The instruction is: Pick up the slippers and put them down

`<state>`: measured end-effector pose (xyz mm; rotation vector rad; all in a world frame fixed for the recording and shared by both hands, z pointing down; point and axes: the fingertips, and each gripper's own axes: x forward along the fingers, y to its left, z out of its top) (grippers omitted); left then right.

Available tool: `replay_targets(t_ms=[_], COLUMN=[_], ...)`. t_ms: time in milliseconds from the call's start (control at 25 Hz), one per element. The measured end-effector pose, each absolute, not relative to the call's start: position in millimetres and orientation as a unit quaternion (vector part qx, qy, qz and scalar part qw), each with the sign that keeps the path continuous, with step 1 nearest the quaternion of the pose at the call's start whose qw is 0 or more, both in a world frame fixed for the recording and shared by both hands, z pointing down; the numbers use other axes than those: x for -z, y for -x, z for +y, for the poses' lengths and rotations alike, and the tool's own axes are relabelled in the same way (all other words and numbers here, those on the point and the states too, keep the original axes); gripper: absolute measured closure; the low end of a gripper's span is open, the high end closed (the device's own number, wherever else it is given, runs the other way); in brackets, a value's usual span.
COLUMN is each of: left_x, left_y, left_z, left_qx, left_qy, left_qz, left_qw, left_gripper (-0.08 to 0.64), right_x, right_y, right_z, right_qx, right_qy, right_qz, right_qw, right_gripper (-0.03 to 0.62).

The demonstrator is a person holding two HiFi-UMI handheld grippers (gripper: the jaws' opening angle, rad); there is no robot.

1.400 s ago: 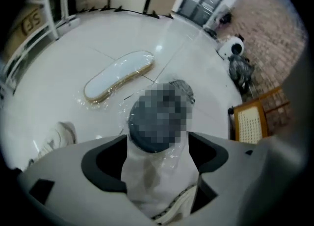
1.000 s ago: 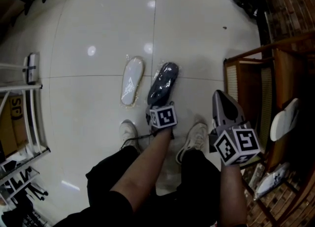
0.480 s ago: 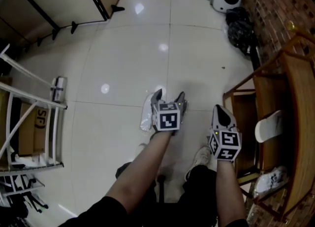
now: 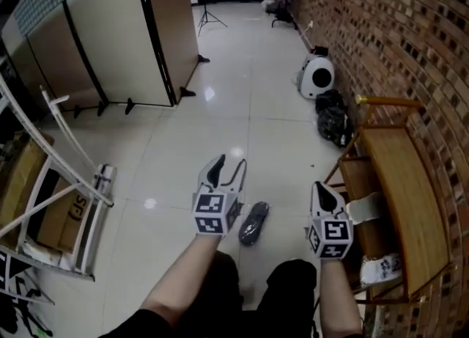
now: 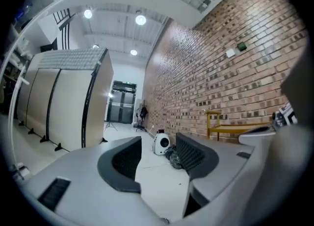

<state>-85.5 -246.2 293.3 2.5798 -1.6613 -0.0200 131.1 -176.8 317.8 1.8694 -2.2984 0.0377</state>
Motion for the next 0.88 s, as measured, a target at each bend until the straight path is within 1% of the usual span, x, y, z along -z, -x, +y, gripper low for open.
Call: replay_targets(t_ms=[40,120,200,240,400,520,680,880], left_x=[-281.9,-256.7,-229.3,-217.7,-189.8,-183.9,-188.1,-211.3], left_y=[91.5,105.9,117.4,119.7,119.9,124.4,127.4,145.6], left_z=[-235.4,-213.2,-192.4,-182.5,-146.0,-123.6,-99.6,-72.7], left_qx=[0.009,0.028,0.056,0.067,0.105,0.110,0.104,0.104], left_qy=[-0.839,-0.832,-0.823,-0.822,-0.835,-0.841,-0.847,-0.846], left_qz=[-0.543,-0.554,-0.566,-0.566,-0.540,-0.529,-0.521,-0.524], left_qw=[0.028,0.012,-0.003,-0.009,-0.021,-0.021,-0.019,-0.001], left_gripper=[0.338,0.417,0.544,0.560,0.560,0.560,0.560,0.560], right_x=[-301.9,-273.2,-247.3,-235.8,-210.0,-206.1,-208.7,-215.4], right_y=[-131.9,-131.0,-129.8,-129.5,-127.3,-117.6,-111.2,-111.9], right_z=[-166.3,-146.0,-129.7,-122.5,-95.5,-76.7,-55.9,-26.5], right_qx=[-0.005,0.011,0.027,0.033,0.042,0.038,0.040,0.034], right_qy=[-0.631,-0.634,-0.636,-0.636,-0.637,-0.630,-0.618,-0.624], right_qz=[-0.772,-0.771,-0.770,-0.770,-0.770,-0.776,-0.785,-0.780], right_qw=[0.079,0.058,0.039,0.030,0.004,-0.004,-0.006,-0.018], right_gripper=[0.588,0.588,0.588,0.588,0.588,0.588,0.588,0.588])
